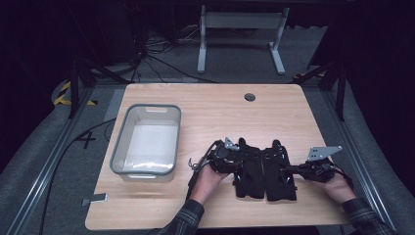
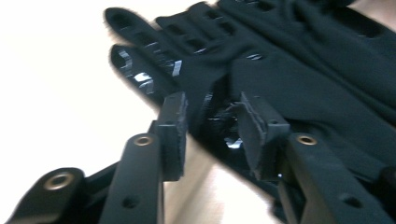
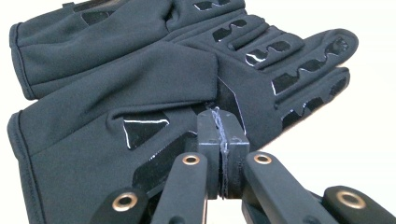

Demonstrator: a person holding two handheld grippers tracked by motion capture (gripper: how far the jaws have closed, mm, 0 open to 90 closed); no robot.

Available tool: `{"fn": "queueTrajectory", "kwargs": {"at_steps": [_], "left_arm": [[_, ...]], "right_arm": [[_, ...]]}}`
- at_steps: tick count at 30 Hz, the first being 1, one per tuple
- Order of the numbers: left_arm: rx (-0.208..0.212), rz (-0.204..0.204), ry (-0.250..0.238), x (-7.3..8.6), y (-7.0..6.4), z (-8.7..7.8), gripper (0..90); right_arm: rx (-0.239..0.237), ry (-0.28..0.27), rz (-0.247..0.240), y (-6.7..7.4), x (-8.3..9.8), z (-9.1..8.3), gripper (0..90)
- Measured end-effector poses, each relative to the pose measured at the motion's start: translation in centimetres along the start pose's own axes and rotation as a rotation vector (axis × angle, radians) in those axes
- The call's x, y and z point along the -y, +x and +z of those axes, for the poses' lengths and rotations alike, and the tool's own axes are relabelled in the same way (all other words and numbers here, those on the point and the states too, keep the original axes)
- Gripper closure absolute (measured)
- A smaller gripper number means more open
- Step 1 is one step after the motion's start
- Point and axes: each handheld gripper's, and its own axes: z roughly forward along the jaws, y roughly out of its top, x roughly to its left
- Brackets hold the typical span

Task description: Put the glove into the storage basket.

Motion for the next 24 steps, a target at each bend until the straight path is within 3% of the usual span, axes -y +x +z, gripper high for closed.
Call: {"fn": "queueTrajectory", "kwargs": {"at_steps": [4, 9, 11, 17, 20, 24], "left_arm": [[0.010, -0.025, 0.004, 0.1, 0.1, 0.6, 60.4], [-0.005, -0.003, 0.031, 0.1, -0.4, 1.2, 62.6], [-0.024, 0.015, 0.038, 0.0, -0.8, 1.3, 66.4], [-0.009, -0.005, 0.046, -0.1, -0.9, 1.4, 81.3], [-0.031, 0.010, 0.041, -0.2, -1.2, 1.4, 85.8], [-0.009, -0.031, 0.023, -0.2, -1.0, 1.1, 86.8]], "right_arm": [[0.004, -0.003, 0.007, -0.1, 0.2, -0.3, 89.9], [0.011, -0.003, 0.006, -0.1, 0.3, -0.5, 89.9], [0.013, 0.005, 0.006, -0.1, 0.4, -0.3, 89.9], [0.015, 0.023, -0.003, -0.1, 0.4, 0.0, 89.9], [0.015, 0.025, -0.003, -0.1, 0.4, 0.0, 89.9], [0.010, 0.027, -0.002, -0.1, 0.4, 0.1, 90.0]]}}
